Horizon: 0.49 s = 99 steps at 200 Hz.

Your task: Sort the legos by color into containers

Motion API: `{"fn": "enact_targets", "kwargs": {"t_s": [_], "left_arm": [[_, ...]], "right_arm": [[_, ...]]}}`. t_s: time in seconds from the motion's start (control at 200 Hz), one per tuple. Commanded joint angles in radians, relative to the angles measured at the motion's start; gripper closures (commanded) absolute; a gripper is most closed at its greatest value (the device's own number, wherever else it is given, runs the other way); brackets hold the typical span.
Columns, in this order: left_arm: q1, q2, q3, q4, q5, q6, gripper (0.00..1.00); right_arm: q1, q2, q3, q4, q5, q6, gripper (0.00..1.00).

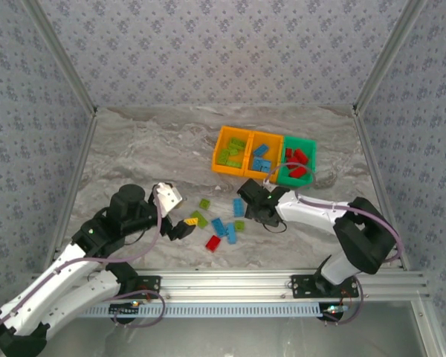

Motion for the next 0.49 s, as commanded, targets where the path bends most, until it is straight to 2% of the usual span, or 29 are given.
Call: {"fn": "enact_targets", "kwargs": {"t_s": [0.0,0.285,0.34,0.49], "left_arm": [[0.005,-0.012,-0.004,0.013,0.023,0.006,0.01],[0.006,-0.011,-0.005,0.007,0.026,0.005,0.01],[0.006,-0.012,-0.004,0.006,0.029,0.005,0.01],[0.005,-0.017,-0.007,0.013,0.062,0.011,0.01]], "right_arm": [[-0.007,0.04,-0.015,0.047,0.033,0.005,0.44],[-0.003,0.023,-0.071,0.071,0.039,0.007,0.62],[0.006,-0.011,-0.084,0.061,0.049,0.002,0.66],[0.055,-0.165,-0.073,-0.072,0.12,-0.004,0.67]]}}
